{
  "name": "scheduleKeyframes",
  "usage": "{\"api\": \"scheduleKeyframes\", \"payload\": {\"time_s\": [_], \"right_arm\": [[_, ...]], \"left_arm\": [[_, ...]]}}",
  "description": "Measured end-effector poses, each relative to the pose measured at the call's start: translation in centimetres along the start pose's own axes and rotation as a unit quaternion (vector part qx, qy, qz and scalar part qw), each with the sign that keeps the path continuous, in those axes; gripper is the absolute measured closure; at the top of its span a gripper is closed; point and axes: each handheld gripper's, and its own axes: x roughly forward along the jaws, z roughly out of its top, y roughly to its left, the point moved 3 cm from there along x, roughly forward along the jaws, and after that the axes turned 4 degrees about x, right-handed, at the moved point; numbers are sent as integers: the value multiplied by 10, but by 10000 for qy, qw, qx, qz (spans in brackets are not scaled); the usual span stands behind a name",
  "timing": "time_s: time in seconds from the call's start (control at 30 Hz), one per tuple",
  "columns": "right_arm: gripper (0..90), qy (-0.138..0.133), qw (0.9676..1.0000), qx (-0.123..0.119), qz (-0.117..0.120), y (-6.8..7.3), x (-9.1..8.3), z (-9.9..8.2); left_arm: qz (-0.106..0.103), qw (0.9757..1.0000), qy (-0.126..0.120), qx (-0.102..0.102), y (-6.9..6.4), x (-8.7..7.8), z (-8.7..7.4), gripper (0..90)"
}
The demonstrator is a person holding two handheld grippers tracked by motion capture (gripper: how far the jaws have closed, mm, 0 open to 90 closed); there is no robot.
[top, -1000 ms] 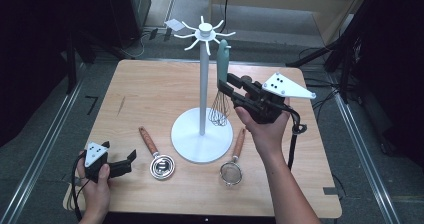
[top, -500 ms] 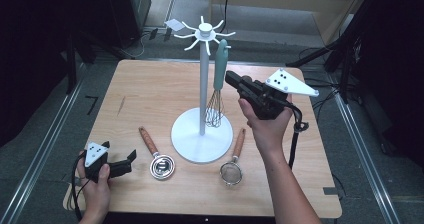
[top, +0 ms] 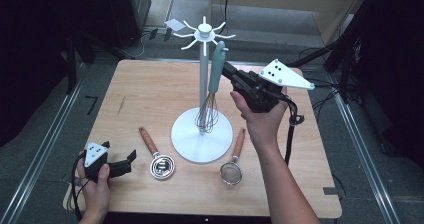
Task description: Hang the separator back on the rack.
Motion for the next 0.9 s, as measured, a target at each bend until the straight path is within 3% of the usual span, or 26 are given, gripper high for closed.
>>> {"api": "scheduleKeyframes", "payload": {"time_s": [0.23, 0.57, 0.9], "right_arm": [[900, 18, 9998, -142, 110, 10, -1, -1], [900, 66, 9997, -158, 154, 17, -2, -2], [840, 84, 9995, -284, -74, 17, -4, -6]], "left_arm": [[6, 10000, 9, 1, 0, 0, 0, 0], [11, 10000, 13, 0, 0, 0, 0, 0], [1, 10000, -1, -3, 0, 0, 0, 0]]}}
